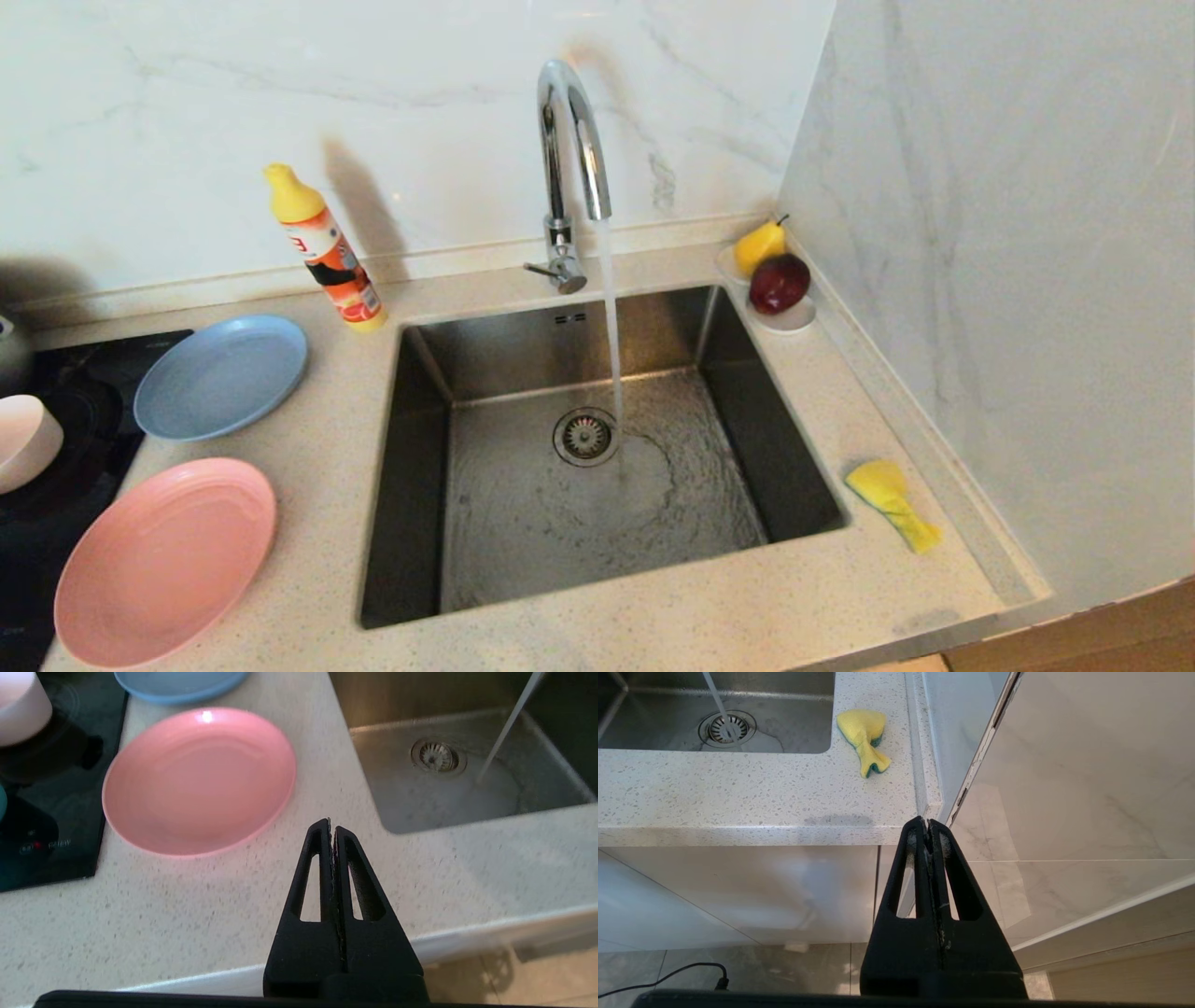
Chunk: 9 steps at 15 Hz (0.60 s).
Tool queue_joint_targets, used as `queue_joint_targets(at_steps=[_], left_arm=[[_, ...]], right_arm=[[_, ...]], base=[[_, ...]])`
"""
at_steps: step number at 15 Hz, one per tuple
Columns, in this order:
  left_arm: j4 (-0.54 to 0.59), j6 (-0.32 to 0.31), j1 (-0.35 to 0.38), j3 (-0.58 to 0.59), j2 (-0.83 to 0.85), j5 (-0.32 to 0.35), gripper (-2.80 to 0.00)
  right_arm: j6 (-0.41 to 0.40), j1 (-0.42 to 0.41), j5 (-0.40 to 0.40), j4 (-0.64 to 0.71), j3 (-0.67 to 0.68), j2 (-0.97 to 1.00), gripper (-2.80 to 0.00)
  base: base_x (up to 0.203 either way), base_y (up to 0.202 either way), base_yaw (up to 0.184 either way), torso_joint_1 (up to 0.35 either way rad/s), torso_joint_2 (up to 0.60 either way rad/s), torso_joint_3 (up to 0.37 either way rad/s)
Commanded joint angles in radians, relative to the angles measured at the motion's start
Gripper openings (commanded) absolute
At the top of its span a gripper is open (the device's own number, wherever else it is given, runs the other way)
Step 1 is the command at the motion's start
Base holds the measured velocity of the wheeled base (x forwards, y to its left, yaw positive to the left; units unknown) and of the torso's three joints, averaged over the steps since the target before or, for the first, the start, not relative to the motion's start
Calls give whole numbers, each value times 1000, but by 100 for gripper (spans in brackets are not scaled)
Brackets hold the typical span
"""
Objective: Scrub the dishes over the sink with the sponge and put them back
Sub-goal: Turn off the faucet
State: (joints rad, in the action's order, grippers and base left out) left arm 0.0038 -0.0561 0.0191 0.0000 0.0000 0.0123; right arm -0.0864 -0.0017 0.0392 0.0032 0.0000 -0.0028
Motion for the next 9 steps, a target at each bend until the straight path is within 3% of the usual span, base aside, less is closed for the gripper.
queue_joint_targets(at_steps=[1, 3, 5, 9], left_arm=[[-23, 13, 1, 6, 2, -1, -280], [-4, 25, 0, -107, 16, 4, -280], [54, 51, -1, -298, 126, 27, -280], [157, 171, -2, -649, 549, 186, -280]], right_arm=[[0, 1, 1, 0, 0, 1, -280], [-1, 2, 1, 0, 0, 1, -280], [-1, 0, 1, 0, 0, 1, -280], [-1, 0, 1, 0, 0, 1, -280]], base=[[0, 0, 0, 0, 0, 0], [0, 0, 0, 0, 0, 0], [0, 0, 0, 0, 0, 0], [0, 0, 0, 0, 0, 0]])
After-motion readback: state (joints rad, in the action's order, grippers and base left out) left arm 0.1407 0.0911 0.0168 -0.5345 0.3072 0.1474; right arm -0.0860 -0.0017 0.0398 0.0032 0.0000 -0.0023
